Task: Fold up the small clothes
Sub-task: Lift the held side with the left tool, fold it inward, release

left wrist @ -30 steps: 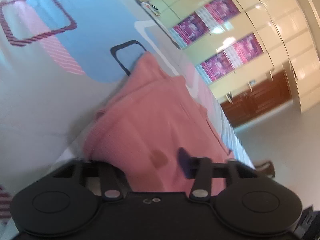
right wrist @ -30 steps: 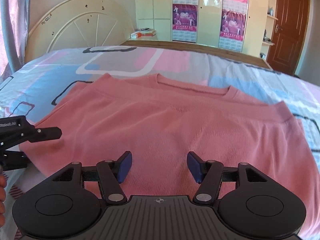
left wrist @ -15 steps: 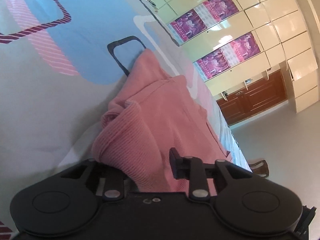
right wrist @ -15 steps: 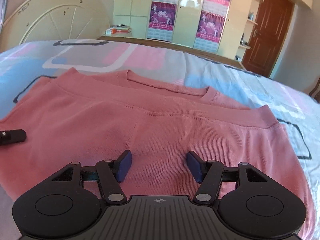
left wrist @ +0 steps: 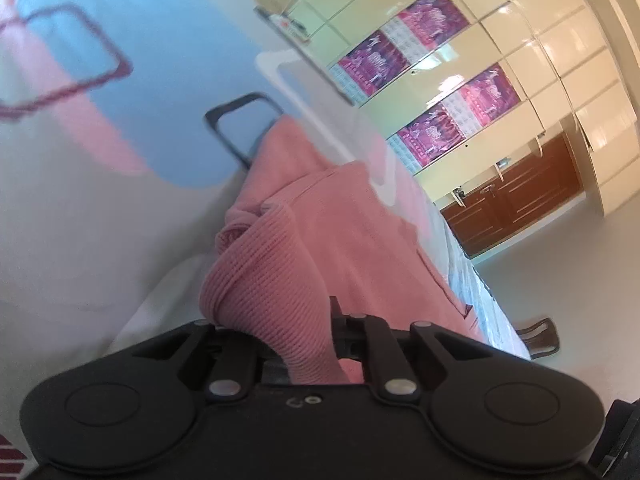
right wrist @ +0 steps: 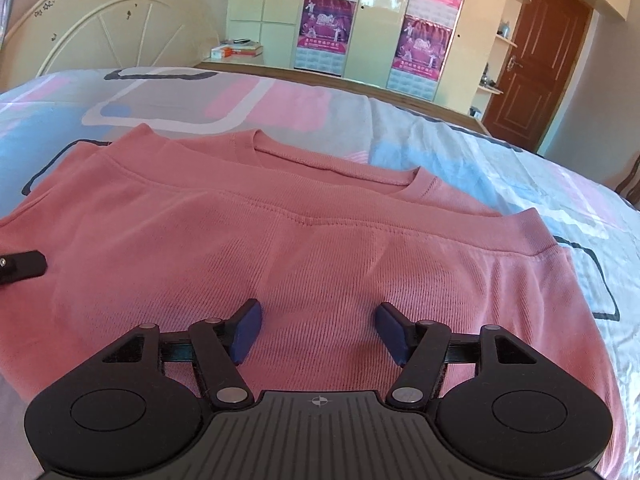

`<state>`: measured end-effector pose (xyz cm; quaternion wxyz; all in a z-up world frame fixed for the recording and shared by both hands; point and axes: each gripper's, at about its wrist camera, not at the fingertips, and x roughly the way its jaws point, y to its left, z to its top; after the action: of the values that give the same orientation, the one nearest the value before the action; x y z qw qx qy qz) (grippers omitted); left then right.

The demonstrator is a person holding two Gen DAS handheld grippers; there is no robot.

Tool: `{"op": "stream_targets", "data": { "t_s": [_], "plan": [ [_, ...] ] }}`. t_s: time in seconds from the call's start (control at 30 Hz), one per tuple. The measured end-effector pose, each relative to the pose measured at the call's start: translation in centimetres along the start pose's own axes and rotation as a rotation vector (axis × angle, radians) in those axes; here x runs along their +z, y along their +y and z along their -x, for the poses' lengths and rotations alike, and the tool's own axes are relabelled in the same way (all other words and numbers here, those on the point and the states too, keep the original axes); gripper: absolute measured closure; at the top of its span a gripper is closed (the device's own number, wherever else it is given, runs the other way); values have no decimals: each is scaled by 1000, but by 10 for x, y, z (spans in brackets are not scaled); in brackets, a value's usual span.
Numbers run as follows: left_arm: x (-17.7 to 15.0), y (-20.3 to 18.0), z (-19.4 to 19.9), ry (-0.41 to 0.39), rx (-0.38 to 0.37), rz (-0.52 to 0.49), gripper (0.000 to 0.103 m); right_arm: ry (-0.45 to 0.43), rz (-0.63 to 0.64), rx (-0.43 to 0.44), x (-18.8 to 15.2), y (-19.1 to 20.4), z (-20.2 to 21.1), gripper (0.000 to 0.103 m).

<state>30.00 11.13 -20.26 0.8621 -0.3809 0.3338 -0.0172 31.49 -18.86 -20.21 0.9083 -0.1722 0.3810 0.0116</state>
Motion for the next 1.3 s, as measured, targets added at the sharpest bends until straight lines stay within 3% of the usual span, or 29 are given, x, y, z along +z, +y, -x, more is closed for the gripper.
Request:
{"op": "stream_targets", "data": {
  "t_s": [0.17,0.37,0.5,0.73,0.83,0.9,1.0,1.03,1.1,1.3],
  "plan": [
    [2,-43,12,-61,-2,-164,93,-14,19,40,-1,-7,1,38],
    [-11,-126,17,-91,-54,-421,93,-41,-5,154,1,-30,9,38],
    [-41,-183,3,-55,-140,-558,94,-98,-65,162,1,-69,27,38],
    [-124,-253,-37,100,-301,-703,94,-87,-251,141,-25,-170,49,38],
    [-164,-257,-52,187,-253,-787,92,-65,-312,140,-38,-209,60,38],
    [-180,-256,-56,251,-236,-841,85,-50,-323,127,-47,-227,66,38],
    [-188,-253,-50,275,-239,-905,71,-54,-359,121,-54,-247,77,38],
    [-188,-252,-44,282,-246,-913,67,-62,-375,129,-56,-251,83,38],
    [-183,-247,-37,290,-249,-904,44,-86,-393,156,-53,-254,91,38],
    [-139,-229,0,231,-217,-814,42,-104,-399,266,-36,-245,95,38]
  ]
}}
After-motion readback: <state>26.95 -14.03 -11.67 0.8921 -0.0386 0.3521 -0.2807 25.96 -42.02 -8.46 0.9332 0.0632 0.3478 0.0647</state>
